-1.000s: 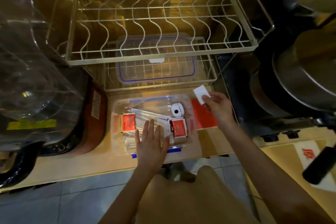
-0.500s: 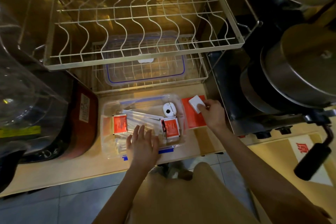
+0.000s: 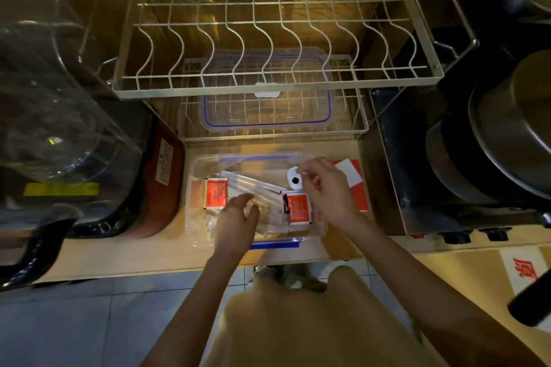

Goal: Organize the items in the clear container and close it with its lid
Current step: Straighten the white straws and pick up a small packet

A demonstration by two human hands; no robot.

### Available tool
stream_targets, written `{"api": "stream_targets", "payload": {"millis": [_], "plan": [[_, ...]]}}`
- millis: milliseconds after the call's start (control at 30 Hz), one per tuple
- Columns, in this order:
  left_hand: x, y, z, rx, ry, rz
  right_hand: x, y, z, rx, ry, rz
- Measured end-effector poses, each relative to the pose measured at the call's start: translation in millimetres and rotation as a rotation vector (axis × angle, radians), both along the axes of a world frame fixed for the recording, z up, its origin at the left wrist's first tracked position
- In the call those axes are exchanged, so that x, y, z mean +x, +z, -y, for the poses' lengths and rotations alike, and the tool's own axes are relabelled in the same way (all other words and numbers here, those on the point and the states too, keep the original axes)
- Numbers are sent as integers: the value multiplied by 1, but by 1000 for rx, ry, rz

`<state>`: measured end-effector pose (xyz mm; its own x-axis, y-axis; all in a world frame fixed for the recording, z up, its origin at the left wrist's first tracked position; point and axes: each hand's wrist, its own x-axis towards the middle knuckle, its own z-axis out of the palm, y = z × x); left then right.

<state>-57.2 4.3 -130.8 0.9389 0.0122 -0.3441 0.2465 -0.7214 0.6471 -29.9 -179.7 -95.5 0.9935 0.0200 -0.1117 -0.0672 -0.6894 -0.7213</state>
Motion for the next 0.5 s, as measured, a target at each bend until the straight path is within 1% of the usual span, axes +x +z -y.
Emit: {"api": "stream_targets", "payload": {"millis": [100,167,233,300,367,500], "plan": [[16,-2,-16,104,35,-5,2,-13,-19,-56,129,-200],[23,-11,-25,195,22,-63,3,-24,-29,-147,149,-358],[26,-19,-30,247,13,-115,2,-34,-37,-251,148,-444],[27,-26,-32,276,-13,-137,0,-42,-42,-400,180,-457],[27,-31,-33,294,-50,-140,-2,-46,-45,-503,200,-454],[29,-41,-35,340,-100,-139,0,-50,-46,-566,233,-473]]}}
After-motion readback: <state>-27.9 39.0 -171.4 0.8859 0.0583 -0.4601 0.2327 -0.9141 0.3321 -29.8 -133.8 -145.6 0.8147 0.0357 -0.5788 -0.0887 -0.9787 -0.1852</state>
